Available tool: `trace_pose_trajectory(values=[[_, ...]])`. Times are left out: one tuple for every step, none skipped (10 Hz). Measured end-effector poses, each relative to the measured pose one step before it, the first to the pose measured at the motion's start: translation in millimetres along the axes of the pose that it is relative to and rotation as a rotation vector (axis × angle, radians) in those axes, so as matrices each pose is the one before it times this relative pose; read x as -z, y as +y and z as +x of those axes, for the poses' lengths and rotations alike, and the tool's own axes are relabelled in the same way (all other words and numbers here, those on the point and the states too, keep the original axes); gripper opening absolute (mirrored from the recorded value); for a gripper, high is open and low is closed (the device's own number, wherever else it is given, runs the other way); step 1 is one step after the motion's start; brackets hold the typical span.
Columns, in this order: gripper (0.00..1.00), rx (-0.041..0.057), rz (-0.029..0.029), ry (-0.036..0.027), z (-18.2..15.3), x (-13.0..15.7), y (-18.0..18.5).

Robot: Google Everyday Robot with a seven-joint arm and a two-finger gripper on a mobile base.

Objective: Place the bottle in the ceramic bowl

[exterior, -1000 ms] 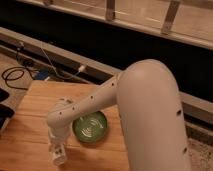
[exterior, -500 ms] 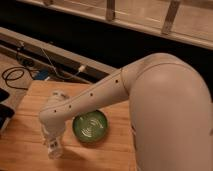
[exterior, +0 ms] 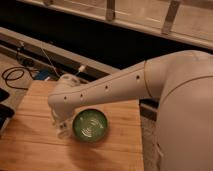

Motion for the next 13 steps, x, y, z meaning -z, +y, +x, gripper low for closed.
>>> trace_pose_trajectory(values=[[0.0,-0.02077,0.0084,-0.02637,-7.95,6.58,-21.19],[0.0,-0.0326,0.01121,-0.02881,-3.1,8.33,-28.95],[0.0,-0.02715,0.00477,-0.01393,3.69,5.91,-19.3],[0.0,-0.03719,0.0036,-0.01296,8.86,5.99,-24.46],[0.0,-0.03658,-0.00352,-0.00743,11.82,3.89,-24.09],[0.01,-0.02094,-0.00405,-0.00635,6.9,2.48,-13.36],[0.05,-0.00857,-0.00175,-0.00139,3.46,0.6,-5.61],[0.18,-0.00119,-0.00156,-0.00011,0.5,0.11,-0.1],[0.27,0.0027,-0.00037,0.00063,-0.01,-0.43,1.02],[0.36,0.00015,-0.00084,0.00054,0.12,-0.04,0.64],[0.46,-0.00067,0.00065,-0.0007,-0.09,0.21,-0.69],[0.56,0.00074,0.00003,0.00013,0.0,-0.13,0.17],[0.64,0.0008,-0.00062,0.00022,0.02,-0.05,0.63]])
